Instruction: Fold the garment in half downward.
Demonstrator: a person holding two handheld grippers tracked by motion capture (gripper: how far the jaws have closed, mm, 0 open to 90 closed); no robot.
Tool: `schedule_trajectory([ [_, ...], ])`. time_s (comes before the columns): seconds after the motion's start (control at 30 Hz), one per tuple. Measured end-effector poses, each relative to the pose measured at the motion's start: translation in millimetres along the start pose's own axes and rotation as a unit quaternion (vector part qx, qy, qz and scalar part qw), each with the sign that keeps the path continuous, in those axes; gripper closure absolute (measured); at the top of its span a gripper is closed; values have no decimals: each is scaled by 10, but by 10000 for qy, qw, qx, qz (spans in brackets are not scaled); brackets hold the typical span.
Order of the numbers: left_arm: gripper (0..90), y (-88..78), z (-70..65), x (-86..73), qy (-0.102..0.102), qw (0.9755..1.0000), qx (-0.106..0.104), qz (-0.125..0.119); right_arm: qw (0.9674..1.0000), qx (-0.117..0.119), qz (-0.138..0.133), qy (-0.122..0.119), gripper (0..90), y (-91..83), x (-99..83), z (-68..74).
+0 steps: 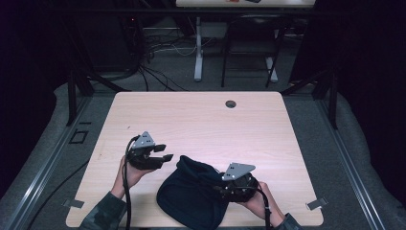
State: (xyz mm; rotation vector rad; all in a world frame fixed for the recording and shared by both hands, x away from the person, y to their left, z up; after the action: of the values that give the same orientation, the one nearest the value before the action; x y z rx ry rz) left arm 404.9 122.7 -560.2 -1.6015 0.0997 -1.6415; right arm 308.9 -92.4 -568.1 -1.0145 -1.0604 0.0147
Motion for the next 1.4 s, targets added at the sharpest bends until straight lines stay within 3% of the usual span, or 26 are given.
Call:
schedule_trajectory([
  [0.1, 465, 42, -63, 62, 63, 9999, -99, -37, 9998, 171, -3, 34, 415, -22, -11, 55],
  [0.27, 443, 132, -178, 146, 218, 9993, -308, -19, 9975, 663, -145, 213, 345, -99, 11, 119],
  [0.43, 419, 205, -331, 135, 386, 9974, -593, 114, 9964, 575, -307, 548, 345, -131, 16, 6],
  [0.57, 415, 268, -542, 77, 608, 9932, -946, 302, 9953, 523, -100, 812, 368, 41, -90, -24],
  [0.7, 430, 342, -725, -66, 836, 9871, -1216, 615, 9953, 562, 367, 694, 535, 263, -240, 89],
  [0.8, 450, 416, -789, -189, 902, 9834, -1342, 825, 9948, 516, 653, 589, 590, 386, -331, 103],
  [0.9, 448, 476, -792, -248, 810, 9834, -1373, 866, 9943, 498, 727, 601, 607, 440, -352, 72],
  [0.93, 447, 488, -789, -245, 739, 9847, -1334, 845, 9945, 478, 734, 572, 609, 451, -350, 52],
  [1.0, 446, 510, -781, -249, 664, 9856, -1294, 861, 9960, 265, 683, 516, 612, 476, -327, -5],
  [1.23, 448, 642, -712, -240, 332, 9917, -747, 994, 9972, -186, 638, 339, 609, 605, -196, -308],
  [1.4, 448, 704, -644, -234, 63, 9940, -446, 998, 9964, -404, 493, 566, 578, 722, -58, -575],
])
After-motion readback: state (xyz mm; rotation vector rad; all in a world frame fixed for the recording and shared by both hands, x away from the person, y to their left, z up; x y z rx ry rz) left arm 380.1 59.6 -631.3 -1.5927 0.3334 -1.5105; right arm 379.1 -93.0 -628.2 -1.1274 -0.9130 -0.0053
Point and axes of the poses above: each handheld gripper's, and its own axes: y roughly forward along the jaws, x roughly out of its top, z roughly to its left, the point moved 9 cm from there along y, roughly forward along the jaws, and after that the axes turned 15 degrees about y, right-handed, at the moved point
